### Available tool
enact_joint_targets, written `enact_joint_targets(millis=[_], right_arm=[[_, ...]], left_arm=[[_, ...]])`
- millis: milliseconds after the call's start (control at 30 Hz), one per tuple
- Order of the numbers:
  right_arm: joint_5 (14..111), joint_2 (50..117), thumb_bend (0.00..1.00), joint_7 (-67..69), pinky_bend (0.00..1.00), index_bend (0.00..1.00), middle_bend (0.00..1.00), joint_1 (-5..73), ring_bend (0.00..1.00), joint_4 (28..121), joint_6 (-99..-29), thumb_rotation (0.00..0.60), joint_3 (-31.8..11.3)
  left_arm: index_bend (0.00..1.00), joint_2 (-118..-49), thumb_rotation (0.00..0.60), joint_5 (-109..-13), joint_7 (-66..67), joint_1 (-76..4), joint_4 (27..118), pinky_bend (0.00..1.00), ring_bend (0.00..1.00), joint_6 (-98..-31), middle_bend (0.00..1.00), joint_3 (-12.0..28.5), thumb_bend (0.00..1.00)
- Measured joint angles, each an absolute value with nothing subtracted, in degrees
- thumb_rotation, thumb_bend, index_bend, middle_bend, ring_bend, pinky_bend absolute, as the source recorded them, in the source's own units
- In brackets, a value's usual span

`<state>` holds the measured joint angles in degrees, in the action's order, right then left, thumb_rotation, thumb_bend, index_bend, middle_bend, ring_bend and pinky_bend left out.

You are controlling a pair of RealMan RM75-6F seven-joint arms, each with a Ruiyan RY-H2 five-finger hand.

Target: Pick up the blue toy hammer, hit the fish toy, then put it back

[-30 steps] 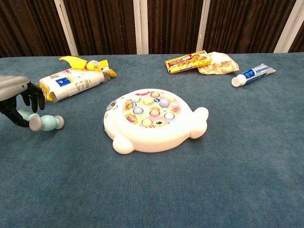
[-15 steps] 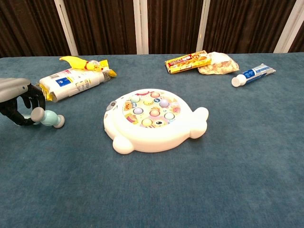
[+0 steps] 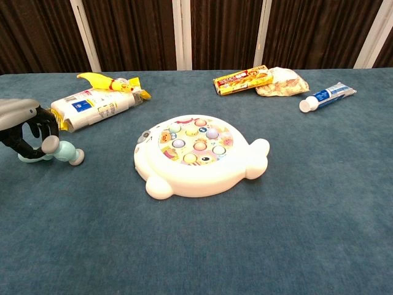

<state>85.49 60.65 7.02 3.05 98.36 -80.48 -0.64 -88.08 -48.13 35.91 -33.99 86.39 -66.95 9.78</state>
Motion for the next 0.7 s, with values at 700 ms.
enact_joint_targets(millis=[700], right_arm=[[85.44, 60.62, 0.31, 7.05, 0.0, 0.0, 0.0, 3.03, 0.0, 98.27, -80.51, 0.6, -0.67]], left_arm=[[0.44, -89.86, 0.6, -48.28, 35.7, -34.87, 83.95, 0.43, 0.33, -66.85, 0.42, 10.48, 0.54]])
